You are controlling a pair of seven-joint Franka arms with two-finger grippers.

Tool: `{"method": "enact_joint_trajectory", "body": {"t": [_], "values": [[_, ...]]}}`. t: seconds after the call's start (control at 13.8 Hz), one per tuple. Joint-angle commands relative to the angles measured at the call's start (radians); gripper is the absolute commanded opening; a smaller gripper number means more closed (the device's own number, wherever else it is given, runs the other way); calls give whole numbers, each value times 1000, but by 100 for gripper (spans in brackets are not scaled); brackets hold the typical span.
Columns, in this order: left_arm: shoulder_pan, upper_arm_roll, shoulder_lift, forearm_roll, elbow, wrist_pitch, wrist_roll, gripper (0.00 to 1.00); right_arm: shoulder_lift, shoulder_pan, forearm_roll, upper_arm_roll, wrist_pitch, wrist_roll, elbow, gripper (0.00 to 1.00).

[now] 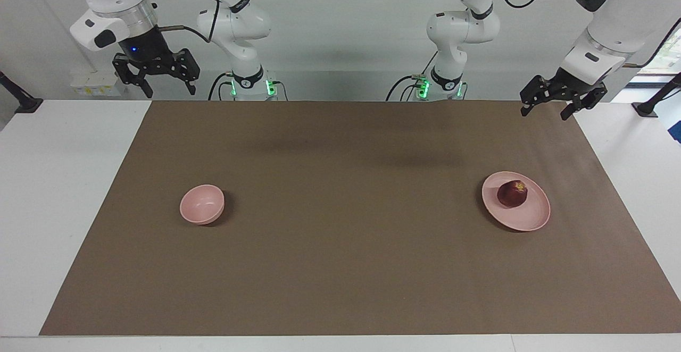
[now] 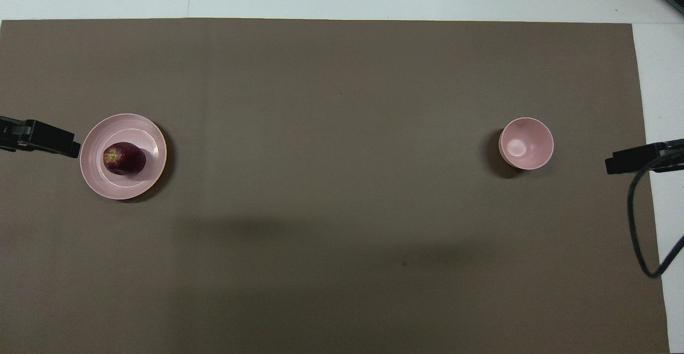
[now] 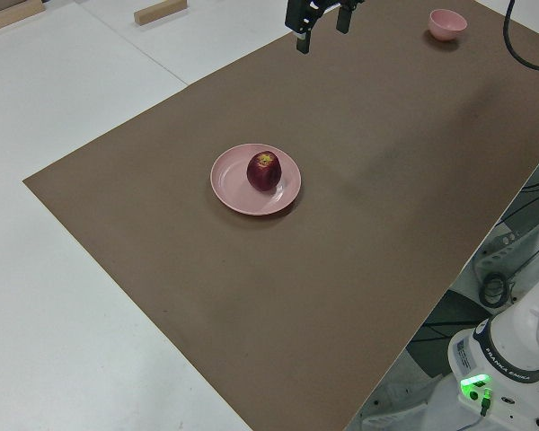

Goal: Move apple from plate to bowl

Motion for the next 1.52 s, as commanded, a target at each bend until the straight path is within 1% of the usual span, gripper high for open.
{"method": "enact_joint_trajectory", "body": {"t": [0.0,0.29,0.65,0.87,1.16,1.45], "values": [[-16,4,-25,13,-30,10,5,100,-17,-10,7,4,2,-29,-16,100],[-12,4,-27,13,-34,23,9,100,-17,-10,7,4,2,-29,-16,100],[2,7,-30,13,-65,53,14,100,-17,-10,7,4,2,-29,-16,100],[-2,7,-47,13,-117,78,12,100,-17,-10,7,4,2,-29,-16,100],[1,7,-47,14,-116,90,14,100,-17,-10,7,4,2,-29,-16,100],[2,10,-48,14,-168,160,63,100,-17,-10,7,4,2,-29,-16,100]]}}
